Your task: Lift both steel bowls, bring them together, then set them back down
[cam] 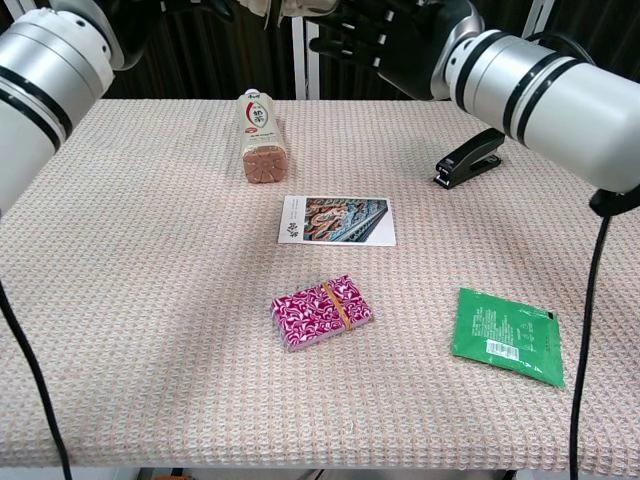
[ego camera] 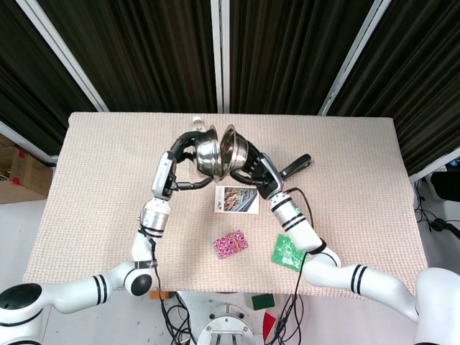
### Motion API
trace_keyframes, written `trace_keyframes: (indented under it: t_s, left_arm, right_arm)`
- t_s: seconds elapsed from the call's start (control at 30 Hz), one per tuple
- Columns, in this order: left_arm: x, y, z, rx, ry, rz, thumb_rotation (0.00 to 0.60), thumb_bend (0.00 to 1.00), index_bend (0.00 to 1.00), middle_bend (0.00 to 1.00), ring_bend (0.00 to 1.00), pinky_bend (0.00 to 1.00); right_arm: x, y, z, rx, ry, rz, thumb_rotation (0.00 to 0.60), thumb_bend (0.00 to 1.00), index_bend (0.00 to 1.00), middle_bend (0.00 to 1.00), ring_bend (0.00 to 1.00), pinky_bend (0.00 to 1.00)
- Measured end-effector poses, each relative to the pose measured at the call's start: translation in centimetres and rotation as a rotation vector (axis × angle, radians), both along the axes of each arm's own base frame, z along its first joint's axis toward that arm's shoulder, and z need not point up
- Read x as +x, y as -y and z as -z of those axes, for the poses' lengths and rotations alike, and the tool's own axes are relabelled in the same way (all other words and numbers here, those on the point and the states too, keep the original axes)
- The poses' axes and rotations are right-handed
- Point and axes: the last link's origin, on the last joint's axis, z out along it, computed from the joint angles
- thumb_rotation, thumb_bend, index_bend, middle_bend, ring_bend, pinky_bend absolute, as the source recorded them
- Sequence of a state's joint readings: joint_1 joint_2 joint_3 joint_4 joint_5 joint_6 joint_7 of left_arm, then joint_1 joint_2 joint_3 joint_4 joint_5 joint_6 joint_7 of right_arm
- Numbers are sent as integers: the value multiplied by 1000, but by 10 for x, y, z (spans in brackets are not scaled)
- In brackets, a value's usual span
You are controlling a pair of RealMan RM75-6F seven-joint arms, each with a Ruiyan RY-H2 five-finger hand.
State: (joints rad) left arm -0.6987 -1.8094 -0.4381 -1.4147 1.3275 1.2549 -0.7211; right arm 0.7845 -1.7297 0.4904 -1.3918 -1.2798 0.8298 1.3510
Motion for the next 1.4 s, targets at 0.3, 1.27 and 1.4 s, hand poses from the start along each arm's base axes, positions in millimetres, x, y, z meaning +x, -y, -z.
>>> trace_keyframes:
  t_s: [0.3, 1.27, 1.4]
  left_arm:
    - [-6, -2, 1, 16, -18, -14, 600, 105, 610, 594, 486, 573]
    - [-24, -2, -16, -3, -41, 25, 600, 123, 627, 613, 504, 587]
    - [-15, -1, -10, -28, -55, 59, 600, 122, 627, 613, 504, 587]
  right_arm:
    - [4, 5, 0, 3, -20, -14, 600, 208, 706, 548, 518, 494]
    - [-22, 2, -11, -6, -42, -25, 600, 214, 706, 549, 521, 496]
    - [-9, 0, -4, 16, -52, -64, 600, 215, 706, 549, 521, 496]
